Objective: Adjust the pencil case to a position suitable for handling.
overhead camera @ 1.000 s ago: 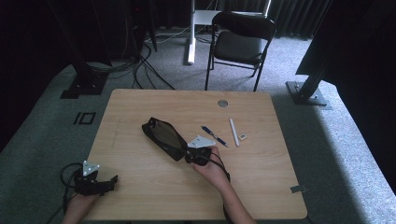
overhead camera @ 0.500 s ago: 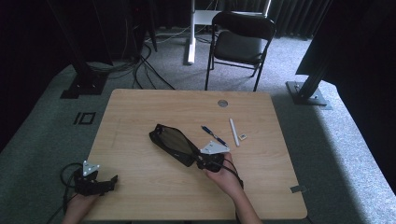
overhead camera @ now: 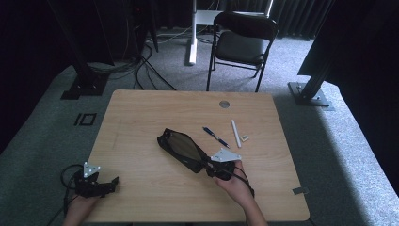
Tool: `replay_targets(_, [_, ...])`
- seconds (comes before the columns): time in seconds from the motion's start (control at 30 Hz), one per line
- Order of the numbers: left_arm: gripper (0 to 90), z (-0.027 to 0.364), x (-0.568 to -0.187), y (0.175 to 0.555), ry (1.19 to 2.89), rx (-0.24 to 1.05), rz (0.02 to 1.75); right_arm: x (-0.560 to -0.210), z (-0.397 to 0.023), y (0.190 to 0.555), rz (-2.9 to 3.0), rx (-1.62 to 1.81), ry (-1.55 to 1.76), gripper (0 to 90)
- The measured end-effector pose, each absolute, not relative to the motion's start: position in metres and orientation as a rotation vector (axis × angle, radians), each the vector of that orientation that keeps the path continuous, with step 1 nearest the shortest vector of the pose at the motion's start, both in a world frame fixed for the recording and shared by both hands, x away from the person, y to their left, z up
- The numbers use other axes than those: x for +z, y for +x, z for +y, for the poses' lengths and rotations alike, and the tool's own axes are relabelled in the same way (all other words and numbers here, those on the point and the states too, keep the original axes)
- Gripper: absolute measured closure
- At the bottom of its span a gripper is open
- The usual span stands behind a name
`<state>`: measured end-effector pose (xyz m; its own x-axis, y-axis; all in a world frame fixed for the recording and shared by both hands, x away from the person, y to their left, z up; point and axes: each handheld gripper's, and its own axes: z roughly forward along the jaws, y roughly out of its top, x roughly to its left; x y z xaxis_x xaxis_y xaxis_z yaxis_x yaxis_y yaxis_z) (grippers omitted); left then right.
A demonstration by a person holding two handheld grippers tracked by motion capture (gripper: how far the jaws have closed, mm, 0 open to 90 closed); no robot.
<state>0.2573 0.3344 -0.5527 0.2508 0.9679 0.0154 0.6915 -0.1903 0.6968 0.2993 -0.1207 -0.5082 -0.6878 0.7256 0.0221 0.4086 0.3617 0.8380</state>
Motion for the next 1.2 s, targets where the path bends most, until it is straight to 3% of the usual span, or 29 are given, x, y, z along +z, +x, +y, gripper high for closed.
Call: replay_targets(1.2, [1.7, 0.334, -0.553, 0.257, 1.956, 0.628, 1.505, -0.514, -0.189, 0.248, 2.234, 1.228, 1.114, 73.2])
